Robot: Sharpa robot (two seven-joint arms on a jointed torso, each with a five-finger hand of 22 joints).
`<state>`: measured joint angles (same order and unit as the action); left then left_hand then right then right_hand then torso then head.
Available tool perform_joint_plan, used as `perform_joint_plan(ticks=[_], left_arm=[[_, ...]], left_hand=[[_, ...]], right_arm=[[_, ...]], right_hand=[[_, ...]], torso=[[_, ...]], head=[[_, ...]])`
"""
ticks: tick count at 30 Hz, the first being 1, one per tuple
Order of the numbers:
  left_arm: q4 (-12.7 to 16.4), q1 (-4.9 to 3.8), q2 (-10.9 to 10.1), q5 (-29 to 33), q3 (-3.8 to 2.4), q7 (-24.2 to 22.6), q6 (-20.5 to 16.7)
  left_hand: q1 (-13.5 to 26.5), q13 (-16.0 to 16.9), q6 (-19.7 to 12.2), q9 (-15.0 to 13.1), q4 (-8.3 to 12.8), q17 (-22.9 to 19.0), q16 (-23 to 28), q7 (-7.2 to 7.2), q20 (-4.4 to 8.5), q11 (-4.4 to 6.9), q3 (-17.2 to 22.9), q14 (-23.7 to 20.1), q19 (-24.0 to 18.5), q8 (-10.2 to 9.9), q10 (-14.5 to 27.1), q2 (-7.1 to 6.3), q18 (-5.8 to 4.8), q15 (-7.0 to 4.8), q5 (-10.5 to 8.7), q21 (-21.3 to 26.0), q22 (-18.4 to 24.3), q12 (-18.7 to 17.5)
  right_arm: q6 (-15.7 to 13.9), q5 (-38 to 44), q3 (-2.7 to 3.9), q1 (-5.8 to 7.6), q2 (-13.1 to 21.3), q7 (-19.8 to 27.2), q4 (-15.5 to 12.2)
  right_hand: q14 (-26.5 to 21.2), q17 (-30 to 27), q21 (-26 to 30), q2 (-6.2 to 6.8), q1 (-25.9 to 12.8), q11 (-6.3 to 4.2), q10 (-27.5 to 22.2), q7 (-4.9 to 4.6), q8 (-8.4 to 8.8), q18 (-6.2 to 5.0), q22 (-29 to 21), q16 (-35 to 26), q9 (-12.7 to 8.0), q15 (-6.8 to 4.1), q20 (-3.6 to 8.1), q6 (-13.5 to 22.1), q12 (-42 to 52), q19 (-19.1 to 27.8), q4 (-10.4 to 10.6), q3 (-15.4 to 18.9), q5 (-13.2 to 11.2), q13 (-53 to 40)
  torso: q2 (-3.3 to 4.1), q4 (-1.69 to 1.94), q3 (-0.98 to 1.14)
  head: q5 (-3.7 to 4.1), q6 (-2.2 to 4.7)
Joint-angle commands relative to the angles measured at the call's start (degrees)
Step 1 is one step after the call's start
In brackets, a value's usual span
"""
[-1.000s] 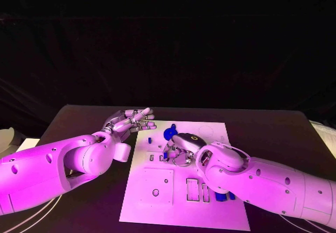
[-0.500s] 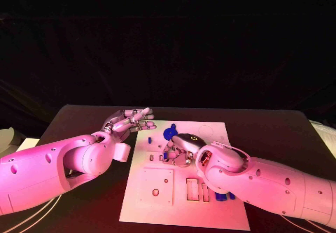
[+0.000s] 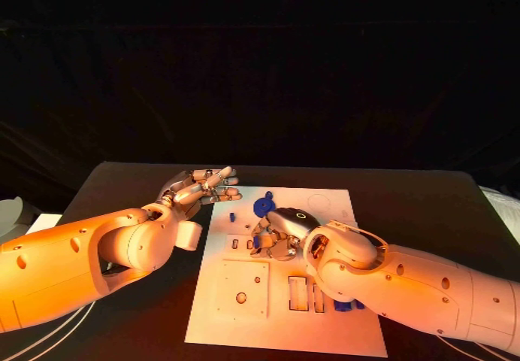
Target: Assemble the parts on the task board
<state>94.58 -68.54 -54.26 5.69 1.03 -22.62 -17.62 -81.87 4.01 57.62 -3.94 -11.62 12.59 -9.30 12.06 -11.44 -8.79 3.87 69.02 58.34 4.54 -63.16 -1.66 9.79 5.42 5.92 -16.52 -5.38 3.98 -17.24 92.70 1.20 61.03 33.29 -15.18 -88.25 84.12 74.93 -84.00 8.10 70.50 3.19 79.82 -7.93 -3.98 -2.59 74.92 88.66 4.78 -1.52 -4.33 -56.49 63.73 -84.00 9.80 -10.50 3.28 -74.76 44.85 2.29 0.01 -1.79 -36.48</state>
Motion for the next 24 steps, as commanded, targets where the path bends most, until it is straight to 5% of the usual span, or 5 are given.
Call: perform_joint_plan(ticks=[1,10,17,20,24], left_arm=[[0.08,-0.03,0.02,0.12,-0.03,-0.21,1.17],[0.00,-0.03,0.03,0.12,-0.03,-0.16,1.34],[-0.25,-0.03,0.05,0.12,-0.03,-0.08,1.49],[-0.54,-0.03,0.05,-0.06,-0.02,0.75,1.66],[-1.35,-0.03,0.17,-4.03,-0.01,5.07,2.74]], left_hand=[[0.10,-0.06,-0.25,-0.02,0.34,0.06,0.19,0.10,-0.37,-0.03,-0.04,-0.12,-0.20,-0.31,0.36,0.50,0.70,0.13,-0.24,0.16,0.09,-0.29],[0.10,-0.06,-0.25,-0.02,0.34,0.06,0.19,0.10,-0.37,-0.03,-0.04,-0.12,-0.20,-0.31,0.36,0.50,0.70,0.13,-0.24,0.16,0.09,-0.29],[0.13,-0.06,-0.26,-0.02,0.35,0.11,0.24,0.10,-0.38,-0.04,-0.06,-0.12,-0.21,-0.34,0.38,0.49,0.70,0.13,-0.25,0.17,0.11,-0.29],[0.01,0.01,0.03,-0.08,0.51,0.59,-0.14,-0.10,-0.17,0.18,0.08,0.88,0.43,-0.31,0.06,0.64,0.79,-0.18,-0.23,-0.16,0.02,-0.17],[0.55,0.79,1.08,-0.23,0.45,3.52,-4.04,-0.98,1.67,1.60,-0.03,7.49,5.23,-0.13,-3.52,0.59,0.87,-2.13,-0.31,-3.12,-1.22,1.15]], right_arm=[[-1.54,0.18,-0.26,-0.36,0.12,-1.12,0.29],[-8.65,-1.27,-0.26,-0.61,0.94,2.23,-0.97],[-12.20,-7.13,0.28,-0.55,4.03,10.63,-3.84],[-10.45,-14.40,0.82,0.47,6.73,16.81,-5.39],[-5.21,-25.31,1.12,2.59,10.23,21.39,-6.83]], right_hand=[[5.33,12.85,0.26,0.31,0.72,0.13,-0.48,-0.47,0.12,-0.12,2.51,-0.18,-0.80,0.50,-0.60,1.12,-0.38,-0.23,1.62,2.39,0.13,0.40],[5.33,12.85,0.37,0.31,3.01,0.23,-0.48,-0.51,-0.17,-0.17,2.36,-0.20,-0.80,0.63,-0.72,1.33,0.09,-0.20,4.68,5.06,0.94,0.67],[5.38,13.03,0.32,0.10,3.80,0.20,-0.33,-0.49,-0.24,-0.15,2.45,-0.08,-0.80,0.60,-0.70,1.28,0.55,-0.27,5.49,5.57,1.28,0.58],[5.40,13.14,0.53,-0.10,4.81,0.39,-0.58,-0.74,0.15,-0.23,2.08,-0.02,-0.94,0.74,-0.77,2.18,0.28,-0.09,5.89,5.96,1.87,0.88],[5.14,12.21,1.74,-1.02,6.23,0.46,-1.71,-0.82,0.09,-0.69,-0.10,-0.71,-0.89,0.80,-0.85,2.41,-1.52,0.94,5.47,6.45,3.96,2.16]], torso=[[0.02,0.01,0.01],[0.00,0.03,0.03],[-0.07,0.04,-0.01],[-0.10,-0.07,-0.03],[-0.30,-0.13,-0.03]], head=[[-0.02,0.01],[-0.13,-0.01],[-0.36,0.00],[-0.49,0.16],[-0.61,0.22]])
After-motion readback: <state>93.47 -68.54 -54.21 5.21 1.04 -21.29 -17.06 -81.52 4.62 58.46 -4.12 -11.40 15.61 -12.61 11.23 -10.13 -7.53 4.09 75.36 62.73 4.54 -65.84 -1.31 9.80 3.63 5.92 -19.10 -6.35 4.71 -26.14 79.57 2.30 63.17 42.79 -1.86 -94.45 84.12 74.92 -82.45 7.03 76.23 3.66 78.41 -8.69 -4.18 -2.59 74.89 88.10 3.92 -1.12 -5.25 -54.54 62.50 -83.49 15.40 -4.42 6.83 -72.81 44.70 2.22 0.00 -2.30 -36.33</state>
